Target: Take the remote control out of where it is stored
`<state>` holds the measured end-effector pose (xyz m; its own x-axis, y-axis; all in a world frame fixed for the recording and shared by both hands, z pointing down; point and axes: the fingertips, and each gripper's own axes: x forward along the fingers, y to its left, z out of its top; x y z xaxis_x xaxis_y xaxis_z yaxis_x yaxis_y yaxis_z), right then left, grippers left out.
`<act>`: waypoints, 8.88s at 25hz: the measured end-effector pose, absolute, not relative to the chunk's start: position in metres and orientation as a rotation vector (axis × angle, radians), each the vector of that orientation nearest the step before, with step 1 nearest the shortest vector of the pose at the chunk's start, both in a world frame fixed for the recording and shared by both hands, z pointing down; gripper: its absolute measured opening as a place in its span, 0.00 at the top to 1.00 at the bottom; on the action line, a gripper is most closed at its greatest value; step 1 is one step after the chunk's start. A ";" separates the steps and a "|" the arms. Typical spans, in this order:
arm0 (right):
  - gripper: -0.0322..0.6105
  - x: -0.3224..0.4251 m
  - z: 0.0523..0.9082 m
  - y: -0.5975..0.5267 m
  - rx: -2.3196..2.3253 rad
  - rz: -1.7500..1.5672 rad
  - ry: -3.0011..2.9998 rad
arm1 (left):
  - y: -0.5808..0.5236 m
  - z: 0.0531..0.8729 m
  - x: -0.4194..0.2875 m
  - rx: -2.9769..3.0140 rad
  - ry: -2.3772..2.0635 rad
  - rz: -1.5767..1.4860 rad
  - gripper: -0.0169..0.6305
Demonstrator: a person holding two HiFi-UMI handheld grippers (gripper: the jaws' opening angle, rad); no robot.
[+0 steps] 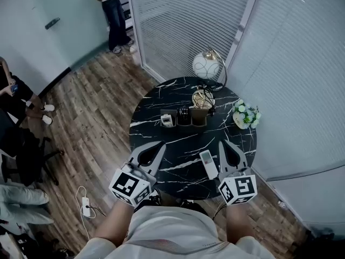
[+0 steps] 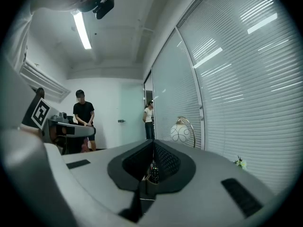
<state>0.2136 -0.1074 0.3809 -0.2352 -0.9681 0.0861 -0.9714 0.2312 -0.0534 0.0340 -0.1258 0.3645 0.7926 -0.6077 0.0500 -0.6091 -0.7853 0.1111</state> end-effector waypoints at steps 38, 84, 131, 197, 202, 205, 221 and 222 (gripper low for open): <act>0.70 0.160 0.478 -0.235 1.828 0.240 -2.170 | -0.149 0.400 -0.041 2.711 -1.136 0.060 0.96; 0.60 0.175 0.473 -0.228 1.979 0.322 -2.153 | -0.162 0.430 -0.047 2.684 -1.056 0.136 0.96; 0.54 0.144 0.703 -0.129 1.300 0.754 -1.803 | -0.145 0.446 -0.044 2.624 -1.054 0.110 0.96; 0.69 0.109 0.476 -0.228 1.751 0.242 -2.221 | -0.143 0.395 -0.076 2.681 -1.187 -0.007 0.96; 0.57 0.091 0.532 -0.270 1.778 0.347 -2.094 | -0.148 0.408 -0.091 2.651 -1.184 0.025 0.96; 0.56 0.082 0.563 -0.288 1.791 0.377 -2.029 | -0.151 0.418 -0.098 2.635 -1.173 0.052 0.96; 0.56 0.065 0.637 -0.331 1.865 0.475 -1.890 | -0.168 0.453 -0.129 2.563 -1.158 0.129 0.96; 0.56 0.067 0.637 -0.330 1.876 0.476 -1.886 | -0.168 0.453 -0.130 2.560 -1.157 0.130 0.96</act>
